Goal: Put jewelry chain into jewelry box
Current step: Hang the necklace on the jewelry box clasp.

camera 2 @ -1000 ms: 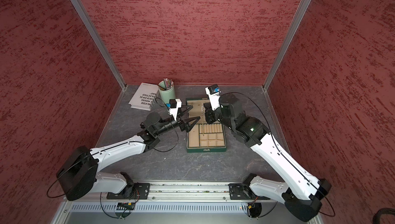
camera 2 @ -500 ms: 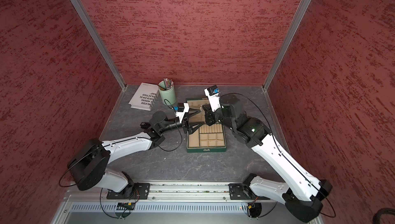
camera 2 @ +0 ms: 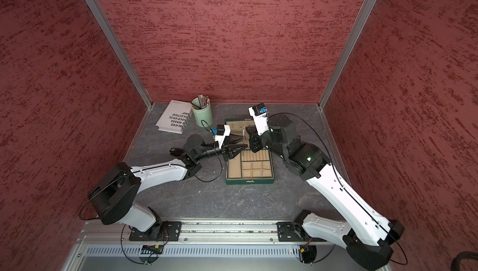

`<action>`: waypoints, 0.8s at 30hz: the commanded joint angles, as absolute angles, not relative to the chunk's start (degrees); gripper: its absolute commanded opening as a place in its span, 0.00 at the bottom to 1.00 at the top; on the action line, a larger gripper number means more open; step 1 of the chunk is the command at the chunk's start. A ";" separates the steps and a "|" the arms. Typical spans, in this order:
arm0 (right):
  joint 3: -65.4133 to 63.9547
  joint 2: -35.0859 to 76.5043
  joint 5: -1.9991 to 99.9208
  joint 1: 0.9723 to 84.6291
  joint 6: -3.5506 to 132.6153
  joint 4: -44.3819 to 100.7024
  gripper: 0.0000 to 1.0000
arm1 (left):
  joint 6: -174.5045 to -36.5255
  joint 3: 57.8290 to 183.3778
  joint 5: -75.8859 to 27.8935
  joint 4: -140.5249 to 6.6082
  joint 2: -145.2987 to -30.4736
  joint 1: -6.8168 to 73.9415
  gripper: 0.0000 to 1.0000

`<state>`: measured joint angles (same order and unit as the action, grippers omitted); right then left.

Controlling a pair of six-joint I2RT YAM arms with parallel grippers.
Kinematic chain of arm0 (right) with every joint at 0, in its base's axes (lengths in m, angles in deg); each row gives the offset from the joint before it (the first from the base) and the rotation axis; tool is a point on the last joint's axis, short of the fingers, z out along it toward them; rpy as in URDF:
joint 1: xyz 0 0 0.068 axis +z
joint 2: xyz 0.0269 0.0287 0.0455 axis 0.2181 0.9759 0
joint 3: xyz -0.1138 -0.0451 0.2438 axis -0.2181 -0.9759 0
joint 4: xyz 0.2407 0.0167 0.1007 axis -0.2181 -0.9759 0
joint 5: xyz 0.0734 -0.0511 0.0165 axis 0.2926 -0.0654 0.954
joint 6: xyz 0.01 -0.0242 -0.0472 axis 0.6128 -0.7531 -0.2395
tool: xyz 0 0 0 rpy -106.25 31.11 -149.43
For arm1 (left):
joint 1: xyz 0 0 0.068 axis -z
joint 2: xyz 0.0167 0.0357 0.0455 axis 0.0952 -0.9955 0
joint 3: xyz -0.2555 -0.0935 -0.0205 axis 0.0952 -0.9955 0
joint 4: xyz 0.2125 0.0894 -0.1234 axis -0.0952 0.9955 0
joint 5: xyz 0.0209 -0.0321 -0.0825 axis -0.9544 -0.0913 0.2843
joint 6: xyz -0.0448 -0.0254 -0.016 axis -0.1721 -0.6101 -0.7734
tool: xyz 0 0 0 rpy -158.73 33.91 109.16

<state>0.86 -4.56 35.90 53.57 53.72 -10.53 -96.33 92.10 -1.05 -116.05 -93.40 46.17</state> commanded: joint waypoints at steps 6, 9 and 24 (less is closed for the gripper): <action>2.06 -5.58 36.23 53.09 52.95 -9.88 0.00 | -97.28 93.47 0.60 -118.73 -94.89 45.50 0.36; 2.14 -5.43 36.39 53.11 53.03 -9.75 0.00 | -97.29 93.60 0.65 -118.85 -95.06 45.45 0.35; 1.92 -5.32 36.55 53.12 53.60 -9.16 0.00 | -97.13 94.14 2.32 -117.66 -95.80 45.30 0.00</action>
<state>0.86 -4.58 35.90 53.57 53.56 -10.46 -97.31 92.88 1.14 -117.41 -95.35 45.63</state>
